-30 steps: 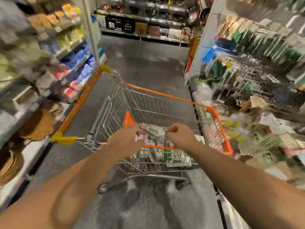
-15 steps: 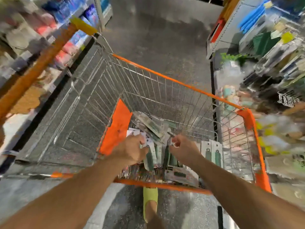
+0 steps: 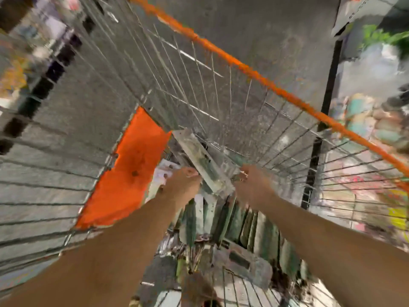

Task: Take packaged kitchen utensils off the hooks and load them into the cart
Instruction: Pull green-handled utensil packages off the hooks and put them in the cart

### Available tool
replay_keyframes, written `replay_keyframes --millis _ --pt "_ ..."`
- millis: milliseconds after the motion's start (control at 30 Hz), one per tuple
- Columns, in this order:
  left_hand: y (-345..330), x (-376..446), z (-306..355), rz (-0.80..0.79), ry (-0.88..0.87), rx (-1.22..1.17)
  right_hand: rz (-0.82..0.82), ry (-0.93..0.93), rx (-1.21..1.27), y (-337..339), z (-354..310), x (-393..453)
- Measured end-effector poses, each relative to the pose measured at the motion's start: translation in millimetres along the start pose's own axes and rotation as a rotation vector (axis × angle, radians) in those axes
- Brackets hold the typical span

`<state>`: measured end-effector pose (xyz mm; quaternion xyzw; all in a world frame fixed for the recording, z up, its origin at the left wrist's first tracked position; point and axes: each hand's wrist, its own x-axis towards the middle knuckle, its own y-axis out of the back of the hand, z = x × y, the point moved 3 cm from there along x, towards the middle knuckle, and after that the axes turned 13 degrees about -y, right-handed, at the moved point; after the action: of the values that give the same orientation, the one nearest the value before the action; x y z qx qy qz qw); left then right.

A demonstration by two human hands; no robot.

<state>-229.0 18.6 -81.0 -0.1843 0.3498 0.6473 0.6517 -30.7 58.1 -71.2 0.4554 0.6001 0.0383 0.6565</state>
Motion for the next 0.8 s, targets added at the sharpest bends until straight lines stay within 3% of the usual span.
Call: replay_keyframes --millis 100,300,600,800 --pt "-16.6 14.5 -11.1 0.074 0.104 -0.070 0.083 0.025 -0.091 -3.0 -5.7 21.6" --pt "-47.0 31.2 -24.5 0.136 0.215 -0.189 0.060 -0.040 0.022 -13.5 -14.2 54.1" --pt "-71.1 36.0 -16.9 0.164 0.264 -0.277 0.113 -0.059 -0.307 -19.1 -16.9 69.7" --pt "-69.8 38.6 -14.4 0.202 0.345 -0.294 -0.059 0.019 0.092 -22.1 -15.1 60.3"
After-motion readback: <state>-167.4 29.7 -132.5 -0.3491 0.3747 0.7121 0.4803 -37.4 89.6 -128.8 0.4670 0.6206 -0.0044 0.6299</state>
